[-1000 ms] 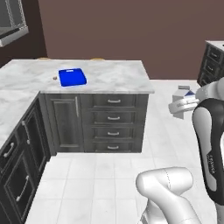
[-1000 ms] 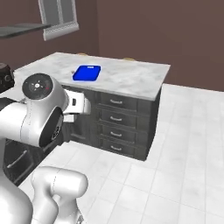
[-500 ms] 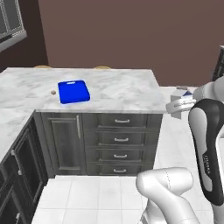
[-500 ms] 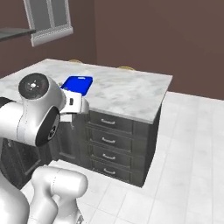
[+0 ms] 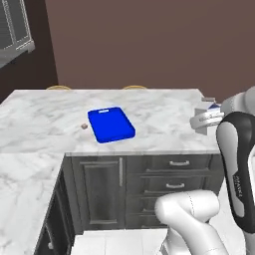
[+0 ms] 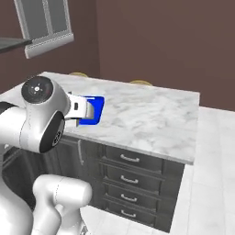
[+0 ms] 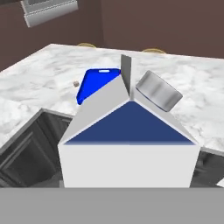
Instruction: Take out the milk from the fridge and place it on the tray on the counter. Then take the sugar cube near the tray and place it in the tray.
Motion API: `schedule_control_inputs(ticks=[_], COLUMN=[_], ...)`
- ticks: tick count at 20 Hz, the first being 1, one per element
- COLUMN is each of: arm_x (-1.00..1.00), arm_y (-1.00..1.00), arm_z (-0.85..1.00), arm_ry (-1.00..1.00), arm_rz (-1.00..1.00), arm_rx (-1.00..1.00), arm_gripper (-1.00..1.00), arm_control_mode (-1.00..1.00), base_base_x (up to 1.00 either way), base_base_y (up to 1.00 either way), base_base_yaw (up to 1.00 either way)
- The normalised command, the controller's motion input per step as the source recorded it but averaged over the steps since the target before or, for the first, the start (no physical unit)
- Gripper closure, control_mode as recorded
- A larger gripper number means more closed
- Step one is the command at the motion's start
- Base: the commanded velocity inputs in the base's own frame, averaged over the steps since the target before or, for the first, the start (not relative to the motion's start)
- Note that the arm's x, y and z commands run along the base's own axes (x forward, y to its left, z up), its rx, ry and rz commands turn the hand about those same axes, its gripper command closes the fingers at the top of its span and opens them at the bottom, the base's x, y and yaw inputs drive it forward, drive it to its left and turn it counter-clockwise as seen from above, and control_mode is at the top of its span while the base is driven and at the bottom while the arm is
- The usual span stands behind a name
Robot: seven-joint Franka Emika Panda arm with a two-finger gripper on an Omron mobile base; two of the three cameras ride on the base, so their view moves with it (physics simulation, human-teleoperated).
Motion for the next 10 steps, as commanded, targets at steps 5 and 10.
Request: schedule_control_inputs(ticks=[5,10], arm_x=[0.00,0.00], arm_y=[0.00,0.00], arm_z=[0.00,0.00], arm_ry=[0.00,0.00], arm_rz=[0.00,0.00], arm_rx=[0.00,0.00], arm_gripper=[1.00,1.00], arm_control_mode=[1.00,1.00], base_base_x=[0.98,0.79], base_base_y=[0.59,0.10], base_base_yaw=[-0.10,-0.03])
